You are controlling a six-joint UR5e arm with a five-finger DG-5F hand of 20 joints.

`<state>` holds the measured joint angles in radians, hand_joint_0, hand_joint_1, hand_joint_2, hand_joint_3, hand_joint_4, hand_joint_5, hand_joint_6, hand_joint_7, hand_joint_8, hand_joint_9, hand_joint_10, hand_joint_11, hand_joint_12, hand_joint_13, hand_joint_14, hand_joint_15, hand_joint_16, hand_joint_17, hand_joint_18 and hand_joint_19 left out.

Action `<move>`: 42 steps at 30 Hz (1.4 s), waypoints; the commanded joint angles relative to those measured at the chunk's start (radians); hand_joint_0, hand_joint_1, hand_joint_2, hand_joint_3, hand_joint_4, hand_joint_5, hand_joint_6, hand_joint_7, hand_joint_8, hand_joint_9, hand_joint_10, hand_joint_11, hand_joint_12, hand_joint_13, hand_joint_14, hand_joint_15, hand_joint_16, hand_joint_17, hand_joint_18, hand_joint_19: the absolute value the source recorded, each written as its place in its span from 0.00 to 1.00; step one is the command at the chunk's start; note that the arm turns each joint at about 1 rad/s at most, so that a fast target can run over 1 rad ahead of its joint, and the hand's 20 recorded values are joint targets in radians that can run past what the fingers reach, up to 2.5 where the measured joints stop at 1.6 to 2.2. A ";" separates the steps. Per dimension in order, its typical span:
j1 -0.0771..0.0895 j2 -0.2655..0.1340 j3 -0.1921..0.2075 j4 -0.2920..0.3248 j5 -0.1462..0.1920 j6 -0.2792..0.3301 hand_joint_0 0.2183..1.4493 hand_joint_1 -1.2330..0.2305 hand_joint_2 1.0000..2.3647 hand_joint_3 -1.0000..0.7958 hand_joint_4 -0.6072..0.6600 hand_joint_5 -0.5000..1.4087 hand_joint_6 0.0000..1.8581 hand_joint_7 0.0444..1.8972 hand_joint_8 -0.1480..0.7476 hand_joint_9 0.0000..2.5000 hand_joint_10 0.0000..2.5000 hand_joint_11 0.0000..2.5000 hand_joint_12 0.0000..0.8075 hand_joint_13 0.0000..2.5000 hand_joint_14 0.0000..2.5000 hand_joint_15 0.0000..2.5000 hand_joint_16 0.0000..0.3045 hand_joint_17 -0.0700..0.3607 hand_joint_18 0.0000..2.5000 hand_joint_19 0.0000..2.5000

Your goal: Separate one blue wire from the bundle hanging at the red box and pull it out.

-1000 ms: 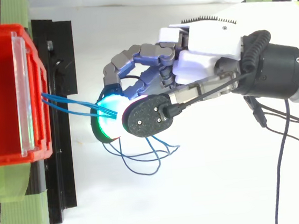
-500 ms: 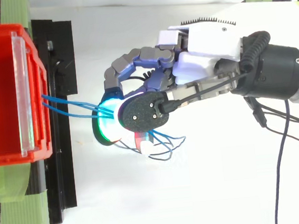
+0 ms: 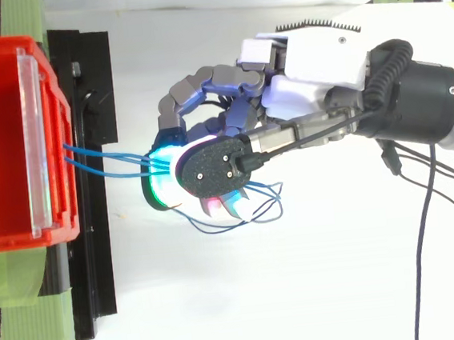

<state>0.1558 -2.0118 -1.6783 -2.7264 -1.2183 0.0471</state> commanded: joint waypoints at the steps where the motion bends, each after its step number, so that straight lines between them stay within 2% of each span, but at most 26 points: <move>1: -0.002 0.001 0.000 -0.003 0.000 -0.093 0.35 0.44 0.01 0.35 0.61 0.14 0.47 0.52 0.67 0.58 0.01 0.36 0.48 0.49 0.01 0.37 0.16 0.42 0.19 0.13; 2: -0.007 0.001 0.000 -0.003 0.002 -0.144 0.35 0.44 0.01 0.34 0.60 0.14 0.47 0.52 0.66 0.57 0.01 0.36 0.48 0.49 0.01 0.39 0.16 0.42 0.19 0.13; 9: -0.016 0.002 0.011 -0.003 0.002 -0.196 0.35 0.44 0.01 0.35 0.60 0.14 0.47 0.51 0.66 0.56 0.01 0.38 0.42 0.54 0.01 0.53 0.17 0.43 0.21 0.16; 21: -0.022 0.059 0.012 -0.003 0.011 -0.323 0.36 0.44 0.01 0.35 0.61 0.14 0.47 0.52 0.65 0.55 0.01 0.40 0.38 0.58 0.00 0.68 0.17 0.43 0.28 0.26; 29: -0.024 0.067 0.014 -0.026 0.014 -0.337 0.36 0.44 0.01 0.35 0.60 0.14 0.47 0.52 0.65 0.55 0.01 0.41 0.39 0.58 0.08 0.69 0.17 0.43 0.33 0.32; 42: -0.027 0.070 0.014 -0.035 0.014 -0.336 0.36 0.41 0.01 0.36 0.59 0.14 0.47 0.50 0.64 0.54 0.01 0.42 0.39 0.57 0.09 0.70 0.17 0.43 0.33 0.32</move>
<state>0.1293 -1.9438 -1.6646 -2.7588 -1.2043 -0.2863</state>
